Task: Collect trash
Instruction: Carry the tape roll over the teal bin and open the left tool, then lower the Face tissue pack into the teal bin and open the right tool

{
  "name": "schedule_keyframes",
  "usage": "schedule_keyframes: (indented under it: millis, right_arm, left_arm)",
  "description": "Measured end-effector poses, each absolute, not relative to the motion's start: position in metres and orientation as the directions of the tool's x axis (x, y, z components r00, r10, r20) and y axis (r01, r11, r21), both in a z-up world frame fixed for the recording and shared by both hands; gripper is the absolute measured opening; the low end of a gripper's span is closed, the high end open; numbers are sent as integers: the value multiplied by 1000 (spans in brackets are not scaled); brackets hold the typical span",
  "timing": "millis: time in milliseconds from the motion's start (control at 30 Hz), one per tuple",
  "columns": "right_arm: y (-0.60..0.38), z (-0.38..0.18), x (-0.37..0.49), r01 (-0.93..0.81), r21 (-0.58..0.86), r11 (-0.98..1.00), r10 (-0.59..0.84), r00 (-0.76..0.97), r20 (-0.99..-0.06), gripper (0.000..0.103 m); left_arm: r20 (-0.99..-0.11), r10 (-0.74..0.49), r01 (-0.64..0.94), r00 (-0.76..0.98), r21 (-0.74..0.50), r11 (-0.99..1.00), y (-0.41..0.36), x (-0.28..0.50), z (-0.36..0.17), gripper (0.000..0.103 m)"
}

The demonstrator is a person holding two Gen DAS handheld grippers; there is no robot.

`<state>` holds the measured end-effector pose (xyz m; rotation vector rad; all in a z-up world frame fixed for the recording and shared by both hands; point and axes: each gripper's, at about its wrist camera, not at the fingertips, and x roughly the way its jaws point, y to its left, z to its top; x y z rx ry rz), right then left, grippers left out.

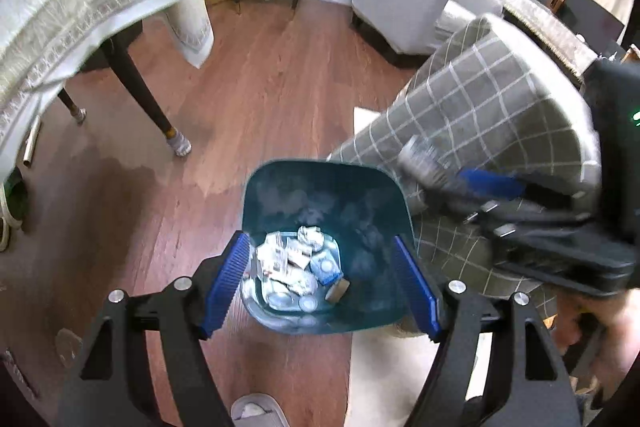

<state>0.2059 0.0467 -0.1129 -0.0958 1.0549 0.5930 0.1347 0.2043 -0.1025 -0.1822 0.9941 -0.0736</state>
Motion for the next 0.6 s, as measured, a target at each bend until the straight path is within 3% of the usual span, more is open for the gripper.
schedule_keyframes:
  millis: [300, 600]
  right_arm:
    - [63, -147, 219, -508, 191, 840, 376, 292, -879, 48]
    - [79, -180, 227, -546, 168, 821, 335, 222, -916, 49]
  left_arm:
    - [-751, -88, 6, 654, -111, 994, 201, 127, -58, 65]
    - [-627, -96, 18, 773, -129, 991, 192, 123, 6, 56]
